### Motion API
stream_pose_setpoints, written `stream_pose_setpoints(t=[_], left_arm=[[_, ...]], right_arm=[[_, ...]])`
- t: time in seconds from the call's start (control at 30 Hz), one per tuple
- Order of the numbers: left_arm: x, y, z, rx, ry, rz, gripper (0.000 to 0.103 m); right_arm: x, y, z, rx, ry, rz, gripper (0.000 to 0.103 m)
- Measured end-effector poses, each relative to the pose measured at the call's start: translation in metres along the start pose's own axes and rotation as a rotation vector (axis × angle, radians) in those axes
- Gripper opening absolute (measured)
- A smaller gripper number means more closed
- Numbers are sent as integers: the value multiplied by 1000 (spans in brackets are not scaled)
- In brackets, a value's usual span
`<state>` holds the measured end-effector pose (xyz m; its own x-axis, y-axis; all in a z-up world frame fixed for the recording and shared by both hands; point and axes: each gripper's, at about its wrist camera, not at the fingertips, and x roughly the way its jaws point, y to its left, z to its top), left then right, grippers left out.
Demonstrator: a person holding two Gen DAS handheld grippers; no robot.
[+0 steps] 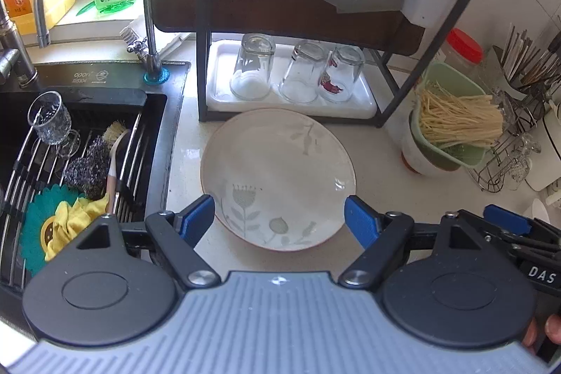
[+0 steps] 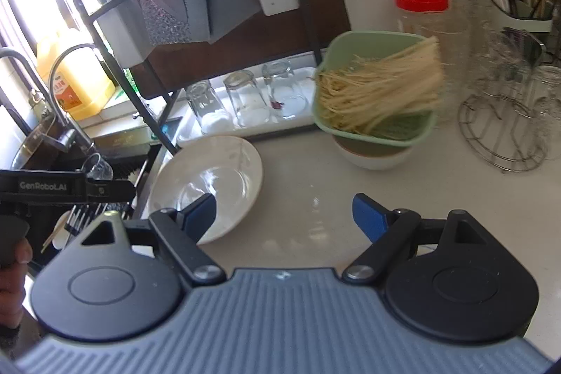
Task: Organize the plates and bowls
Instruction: 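Move both grippers to the second leaf-pattern plate beside the sink, then close the left gripper on its rim while the right gripper grips it too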
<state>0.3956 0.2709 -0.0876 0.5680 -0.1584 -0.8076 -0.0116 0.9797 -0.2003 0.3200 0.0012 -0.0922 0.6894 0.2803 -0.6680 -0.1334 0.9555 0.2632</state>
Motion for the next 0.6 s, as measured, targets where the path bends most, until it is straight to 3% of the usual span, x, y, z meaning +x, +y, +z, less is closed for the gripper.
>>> stream_pose_setpoints(t=[0.4,0.6], left_arm=[[73,46,30,-20,111,-2,84],[111,60,44,-6,171,-17,84]], right_arm=[[71,16,7,76,105,-7,86],[105,17,7,95,163,-29,73]])
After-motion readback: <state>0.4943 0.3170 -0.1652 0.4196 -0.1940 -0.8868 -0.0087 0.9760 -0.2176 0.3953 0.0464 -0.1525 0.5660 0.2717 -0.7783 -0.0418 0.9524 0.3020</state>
